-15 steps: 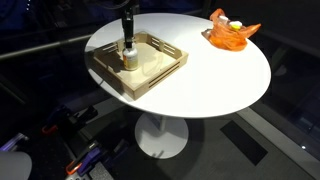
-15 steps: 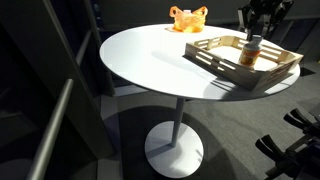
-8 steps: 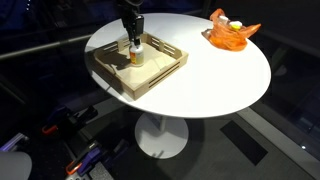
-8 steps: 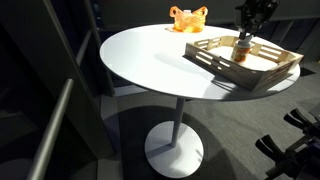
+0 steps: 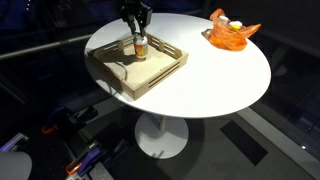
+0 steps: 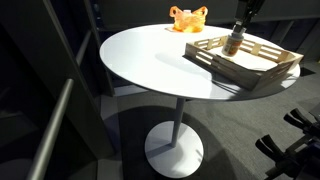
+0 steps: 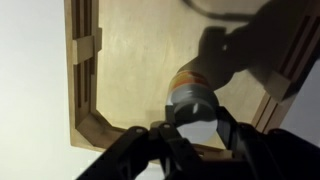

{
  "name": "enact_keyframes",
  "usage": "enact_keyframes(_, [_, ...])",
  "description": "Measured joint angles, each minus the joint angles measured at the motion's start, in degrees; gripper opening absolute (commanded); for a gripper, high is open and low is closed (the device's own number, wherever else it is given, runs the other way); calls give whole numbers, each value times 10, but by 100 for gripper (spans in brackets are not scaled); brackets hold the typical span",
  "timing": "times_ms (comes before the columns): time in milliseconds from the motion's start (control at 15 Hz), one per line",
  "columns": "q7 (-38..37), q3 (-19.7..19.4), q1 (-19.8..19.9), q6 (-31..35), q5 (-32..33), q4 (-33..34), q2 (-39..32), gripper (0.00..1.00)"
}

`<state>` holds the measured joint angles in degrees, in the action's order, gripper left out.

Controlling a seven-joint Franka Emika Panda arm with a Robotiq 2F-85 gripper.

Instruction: Remove the cap from the bottle in the crate and put it in the crate

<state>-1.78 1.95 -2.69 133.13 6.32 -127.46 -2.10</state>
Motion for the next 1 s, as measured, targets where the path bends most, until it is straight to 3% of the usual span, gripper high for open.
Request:
enact_keyframes(267, [92,0,2,-1,-43,-2,13,19])
enact_keyframes(467, [112,-1,2,-10,-49,-3,14,19])
enact_keyframes(667, [94,-3,3,-47,-38,-3,14,19])
enact_keyframes(1000, [-13,-6,5,-114,13,-1,14,19])
